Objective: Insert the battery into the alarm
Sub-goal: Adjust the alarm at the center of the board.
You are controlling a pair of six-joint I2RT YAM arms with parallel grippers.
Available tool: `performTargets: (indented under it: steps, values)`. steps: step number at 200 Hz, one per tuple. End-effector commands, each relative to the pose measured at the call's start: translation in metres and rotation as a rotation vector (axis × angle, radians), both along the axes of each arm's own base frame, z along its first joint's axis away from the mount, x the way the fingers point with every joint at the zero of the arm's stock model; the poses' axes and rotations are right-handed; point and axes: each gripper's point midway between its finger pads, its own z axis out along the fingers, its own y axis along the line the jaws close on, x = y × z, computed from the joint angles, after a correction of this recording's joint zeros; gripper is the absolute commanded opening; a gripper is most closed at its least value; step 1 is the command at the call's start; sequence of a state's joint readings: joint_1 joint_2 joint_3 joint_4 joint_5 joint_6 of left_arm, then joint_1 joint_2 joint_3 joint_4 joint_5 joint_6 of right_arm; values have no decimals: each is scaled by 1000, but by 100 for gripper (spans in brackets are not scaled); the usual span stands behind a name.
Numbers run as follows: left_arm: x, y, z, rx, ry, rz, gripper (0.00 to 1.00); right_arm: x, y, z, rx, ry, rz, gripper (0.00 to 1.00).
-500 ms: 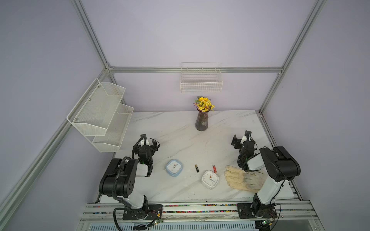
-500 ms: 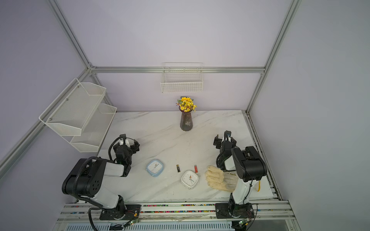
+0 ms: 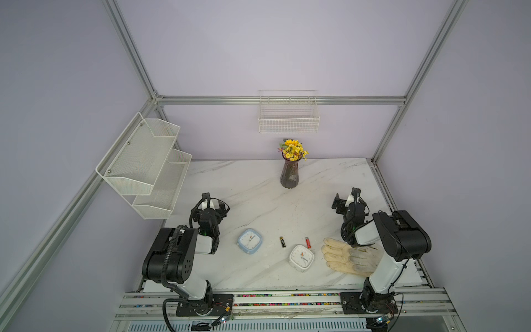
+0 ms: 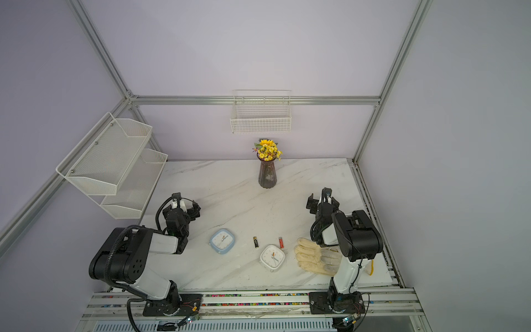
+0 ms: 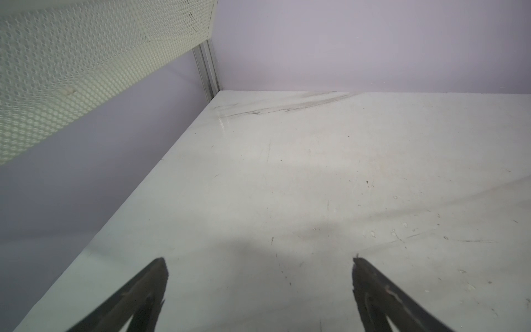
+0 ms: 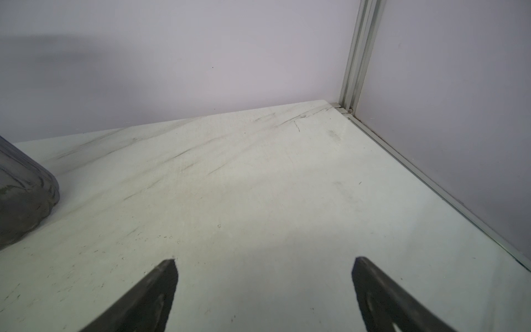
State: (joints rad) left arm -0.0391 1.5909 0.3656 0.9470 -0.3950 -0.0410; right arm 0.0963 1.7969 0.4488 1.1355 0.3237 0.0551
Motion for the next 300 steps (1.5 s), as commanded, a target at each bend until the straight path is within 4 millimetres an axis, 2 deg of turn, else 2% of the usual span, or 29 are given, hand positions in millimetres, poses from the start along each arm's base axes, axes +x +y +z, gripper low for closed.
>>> performTargets:
  steps: [1,68,77,84,92,98,107,112,117,122,126,146,157,170,183,197,221,246,260,278,300]
  values:
    - [3,1,13,-4,-44,-3,100,0,0,6,-7,-19,1,97]
    - [2,1,13,-5,-45,3,100,-1,0,7,-9,-21,-1,97]
    - [4,1,13,-3,-44,4,100,1,-2,10,-6,-25,-11,97]
    - [2,1,14,-3,-48,4,100,1,1,21,-35,-32,12,97]
    - [-2,1,23,23,-70,37,100,-1,11,34,-36,-19,75,97]
    - [-4,-4,30,39,-78,16,100,-2,16,52,-30,-27,105,97]
    - [-7,-6,48,68,-103,43,100,-5,18,72,2,-36,111,97]
    - [-9,-8,51,77,-83,48,100,-6,18,84,14,-51,111,97]
    - [-12,-9,69,68,-105,50,100,-9,17,92,31,-58,104,97]
    - [-14,-10,77,49,-101,51,100,-11,16,92,65,-51,91,97]
    - [-16,-10,82,13,-97,58,100,-14,16,104,109,-73,83,97]
    - [-27,-13,111,-233,-96,97,100,-30,4,104,307,68,-47,97]
    - [-36,-15,117,-314,-54,115,100,-41,-4,100,388,129,-139,97]
    - [-42,-16,120,-417,-68,131,100,-45,4,103,439,149,-104,97]
    - [-42,-39,120,-477,-41,-2,100,-51,12,102,493,192,-82,97]
    - [-46,-66,116,-587,37,-117,100,-56,32,105,525,261,21,97]
    - [-59,-140,110,-810,229,-387,100,-73,83,95,680,455,205,97]
    - [-93,-213,101,-868,367,-511,100,-108,119,80,667,592,221,97]
    - [-116,-246,96,-937,422,-548,100,-127,139,76,692,616,258,96]
    - [-144,-277,93,-1016,449,-574,100,-147,155,70,729,634,282,88]
    - [-174,-302,88,-1118,453,-565,100,-165,166,62,730,648,293,80]
